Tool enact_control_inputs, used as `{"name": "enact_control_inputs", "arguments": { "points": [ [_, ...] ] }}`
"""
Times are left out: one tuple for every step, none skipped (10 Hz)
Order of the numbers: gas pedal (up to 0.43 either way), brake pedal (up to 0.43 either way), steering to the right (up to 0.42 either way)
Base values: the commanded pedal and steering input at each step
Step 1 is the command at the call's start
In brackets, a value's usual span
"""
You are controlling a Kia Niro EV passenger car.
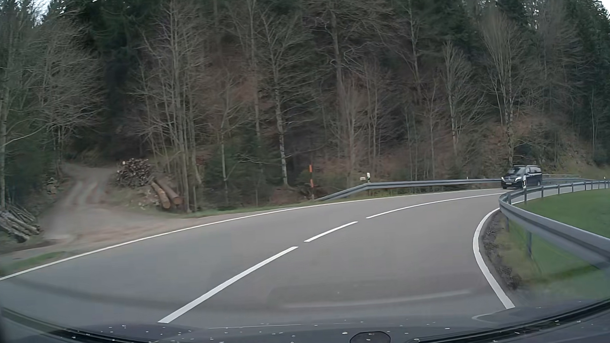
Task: Follow the waypoints while adhering to traffic rules and regulations
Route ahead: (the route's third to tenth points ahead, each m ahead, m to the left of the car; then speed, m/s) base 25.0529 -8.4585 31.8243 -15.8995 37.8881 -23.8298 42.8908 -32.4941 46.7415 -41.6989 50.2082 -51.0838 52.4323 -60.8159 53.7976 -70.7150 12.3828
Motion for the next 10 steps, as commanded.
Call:
{"name": "enact_control_inputs", "arguments": {
  "points": [
    [0.0,0.0,0.139],
    [0.0,0.0,0.139],
    [0.0,0.0,0.143],
    [0.0,0.0,0.15],
    [0.0,0.0,0.154],
    [0.0,0.0,0.153],
    [0.0,0.0,0.153],
    [0.0,0.0,0.152],
    [0.0,0.0,0.151],
    [0.0,0.0,0.151]
  ]
}}
